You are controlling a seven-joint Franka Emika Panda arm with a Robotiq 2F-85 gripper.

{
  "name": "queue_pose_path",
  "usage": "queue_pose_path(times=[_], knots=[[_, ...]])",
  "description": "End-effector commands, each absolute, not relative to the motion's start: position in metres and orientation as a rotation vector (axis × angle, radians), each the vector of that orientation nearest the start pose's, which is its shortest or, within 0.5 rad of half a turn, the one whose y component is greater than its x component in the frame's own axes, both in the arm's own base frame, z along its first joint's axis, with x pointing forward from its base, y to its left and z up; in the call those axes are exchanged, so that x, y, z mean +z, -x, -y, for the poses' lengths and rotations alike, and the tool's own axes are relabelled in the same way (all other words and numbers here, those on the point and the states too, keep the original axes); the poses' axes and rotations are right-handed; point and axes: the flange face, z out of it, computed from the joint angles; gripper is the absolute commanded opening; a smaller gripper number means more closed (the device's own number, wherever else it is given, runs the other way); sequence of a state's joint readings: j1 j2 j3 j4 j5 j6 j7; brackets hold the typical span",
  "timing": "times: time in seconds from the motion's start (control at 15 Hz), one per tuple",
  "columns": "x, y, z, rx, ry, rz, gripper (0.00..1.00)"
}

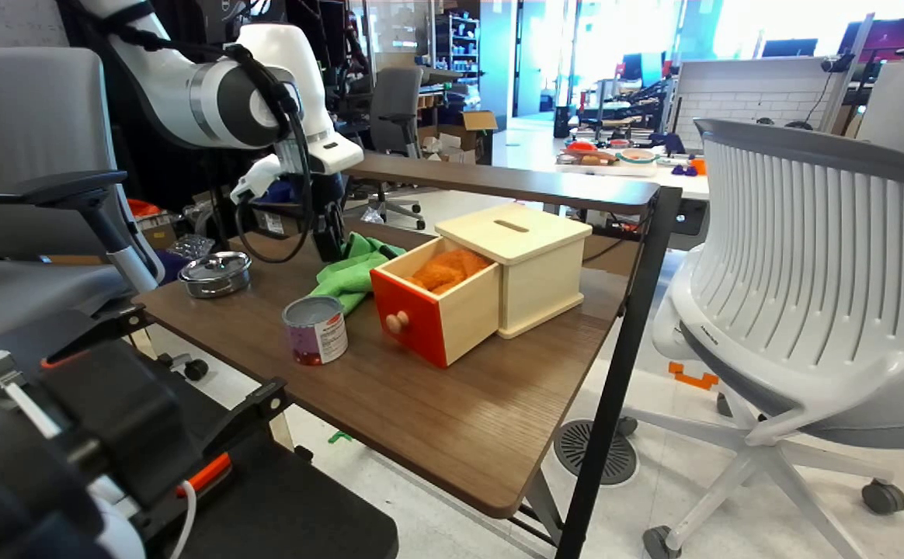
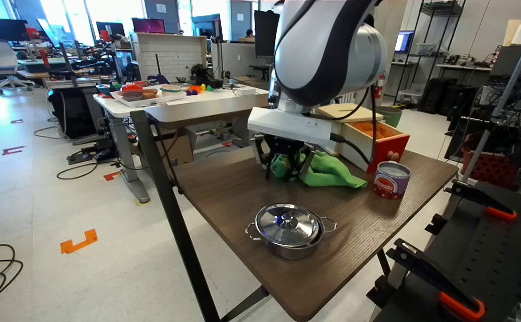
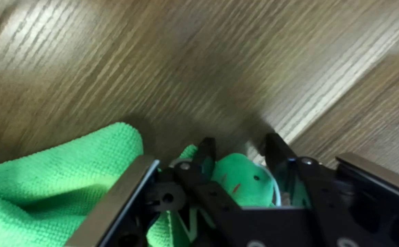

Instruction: Pick up the yellow and green plush toy and put it inside the open red drawer

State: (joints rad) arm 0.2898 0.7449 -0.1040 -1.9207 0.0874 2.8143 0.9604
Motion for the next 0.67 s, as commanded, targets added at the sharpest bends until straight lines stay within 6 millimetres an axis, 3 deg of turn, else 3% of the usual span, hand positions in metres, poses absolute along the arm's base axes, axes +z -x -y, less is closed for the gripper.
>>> queue_pose_path(times=[0.0,0.13,0.47,0.53,0.6], knots=[[0.112,-0.623,-0.115,-0.207,2.827,-1.238,0.13],[0.115,-0.624,-0.117,-0.212,2.829,-1.231,0.01],[0.12,-0.623,-0.122,-0.219,2.836,-1.21,0.0],[0.124,-0.622,-0.126,-0.212,2.842,-1.191,0.08],[0.127,-0.621,-0.128,-0.215,2.843,-1.177,0.27]])
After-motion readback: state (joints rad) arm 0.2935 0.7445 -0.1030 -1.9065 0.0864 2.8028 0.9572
